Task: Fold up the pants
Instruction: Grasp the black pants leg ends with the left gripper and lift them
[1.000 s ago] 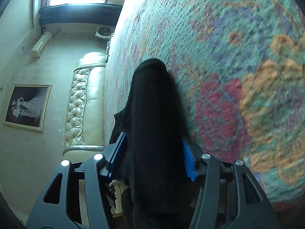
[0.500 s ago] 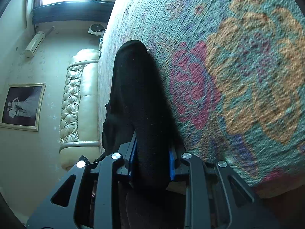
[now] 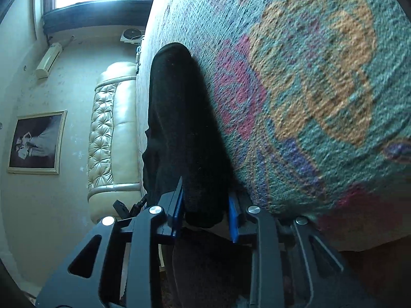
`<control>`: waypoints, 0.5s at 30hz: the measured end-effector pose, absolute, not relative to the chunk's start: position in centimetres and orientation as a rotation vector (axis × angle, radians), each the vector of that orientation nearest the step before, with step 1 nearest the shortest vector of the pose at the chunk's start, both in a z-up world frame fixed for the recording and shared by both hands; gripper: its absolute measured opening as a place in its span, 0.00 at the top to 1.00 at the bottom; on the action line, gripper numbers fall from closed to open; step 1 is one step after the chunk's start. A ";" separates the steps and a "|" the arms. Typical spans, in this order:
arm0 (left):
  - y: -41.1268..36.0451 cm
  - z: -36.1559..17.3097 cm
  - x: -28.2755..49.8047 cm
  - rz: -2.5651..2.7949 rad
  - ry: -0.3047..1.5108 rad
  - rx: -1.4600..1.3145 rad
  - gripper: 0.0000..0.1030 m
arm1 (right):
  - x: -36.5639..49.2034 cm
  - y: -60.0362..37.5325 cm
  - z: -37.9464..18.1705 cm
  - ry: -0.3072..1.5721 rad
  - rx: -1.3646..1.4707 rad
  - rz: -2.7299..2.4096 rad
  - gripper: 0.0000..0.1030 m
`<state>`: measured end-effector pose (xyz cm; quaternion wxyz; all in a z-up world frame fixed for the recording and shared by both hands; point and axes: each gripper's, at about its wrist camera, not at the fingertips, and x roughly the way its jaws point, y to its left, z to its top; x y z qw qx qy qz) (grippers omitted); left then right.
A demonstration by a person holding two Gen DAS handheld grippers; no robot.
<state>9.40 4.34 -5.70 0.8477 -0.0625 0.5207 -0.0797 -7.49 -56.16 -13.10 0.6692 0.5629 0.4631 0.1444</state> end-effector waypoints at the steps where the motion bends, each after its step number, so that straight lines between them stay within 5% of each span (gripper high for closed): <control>1: 4.3 -5.7 9.3 -0.170 1.097 -0.132 0.08 | -7.6 -56.2 -13.0 1.041 1.266 0.323 0.74; 6: 4.2 -5.7 9.1 -0.190 1.088 -0.105 0.08 | -7.2 -55.9 -10.0 1.007 1.204 0.253 0.49; 15: 5.6 -4.8 9.9 -0.252 1.132 -0.159 0.08 | -7.2 -51.6 -1.3 0.869 0.753 -0.111 0.28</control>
